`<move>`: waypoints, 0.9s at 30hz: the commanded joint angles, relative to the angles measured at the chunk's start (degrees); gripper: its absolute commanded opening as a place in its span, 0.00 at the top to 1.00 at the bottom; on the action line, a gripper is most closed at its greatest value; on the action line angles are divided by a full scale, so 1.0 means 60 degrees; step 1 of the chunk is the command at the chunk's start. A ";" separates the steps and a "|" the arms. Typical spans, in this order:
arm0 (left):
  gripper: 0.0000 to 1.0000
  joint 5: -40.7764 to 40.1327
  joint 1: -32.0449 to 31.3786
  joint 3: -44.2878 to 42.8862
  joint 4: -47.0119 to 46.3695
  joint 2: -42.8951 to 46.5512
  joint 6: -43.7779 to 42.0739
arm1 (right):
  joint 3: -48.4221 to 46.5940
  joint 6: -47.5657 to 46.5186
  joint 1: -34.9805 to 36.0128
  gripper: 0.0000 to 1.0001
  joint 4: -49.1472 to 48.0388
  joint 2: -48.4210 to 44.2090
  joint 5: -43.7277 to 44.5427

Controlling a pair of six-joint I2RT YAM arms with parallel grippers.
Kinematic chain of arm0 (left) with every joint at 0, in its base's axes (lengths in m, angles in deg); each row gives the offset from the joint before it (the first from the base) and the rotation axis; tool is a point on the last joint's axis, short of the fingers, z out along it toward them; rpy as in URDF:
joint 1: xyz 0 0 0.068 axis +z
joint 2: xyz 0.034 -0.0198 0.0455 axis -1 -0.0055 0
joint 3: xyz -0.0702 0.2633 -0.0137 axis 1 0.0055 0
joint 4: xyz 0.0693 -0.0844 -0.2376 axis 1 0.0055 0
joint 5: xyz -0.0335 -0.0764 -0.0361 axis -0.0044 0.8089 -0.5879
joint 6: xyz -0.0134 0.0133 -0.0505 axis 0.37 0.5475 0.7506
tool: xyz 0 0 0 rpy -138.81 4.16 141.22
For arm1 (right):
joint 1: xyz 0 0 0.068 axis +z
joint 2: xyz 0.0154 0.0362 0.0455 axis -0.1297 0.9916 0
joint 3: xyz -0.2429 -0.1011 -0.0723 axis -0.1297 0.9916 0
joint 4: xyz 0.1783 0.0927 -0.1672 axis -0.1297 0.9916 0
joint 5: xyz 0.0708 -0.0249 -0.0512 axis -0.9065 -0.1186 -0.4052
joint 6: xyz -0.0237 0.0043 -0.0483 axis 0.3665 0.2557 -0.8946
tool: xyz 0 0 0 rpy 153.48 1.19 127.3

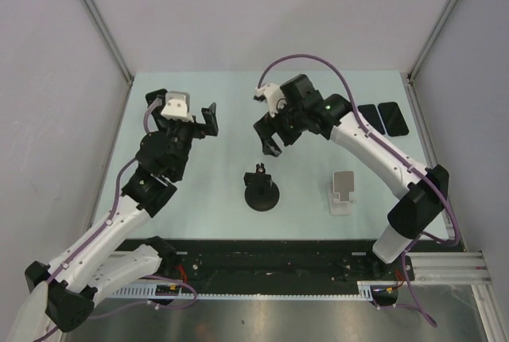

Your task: Remove the phone from the phone stand

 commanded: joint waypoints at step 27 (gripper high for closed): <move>0.00 -0.1262 0.0048 0.0692 -0.0239 0.2152 -0.0929 | -0.0845 -0.1482 0.2521 0.61 0.2077 0.0954 -0.1398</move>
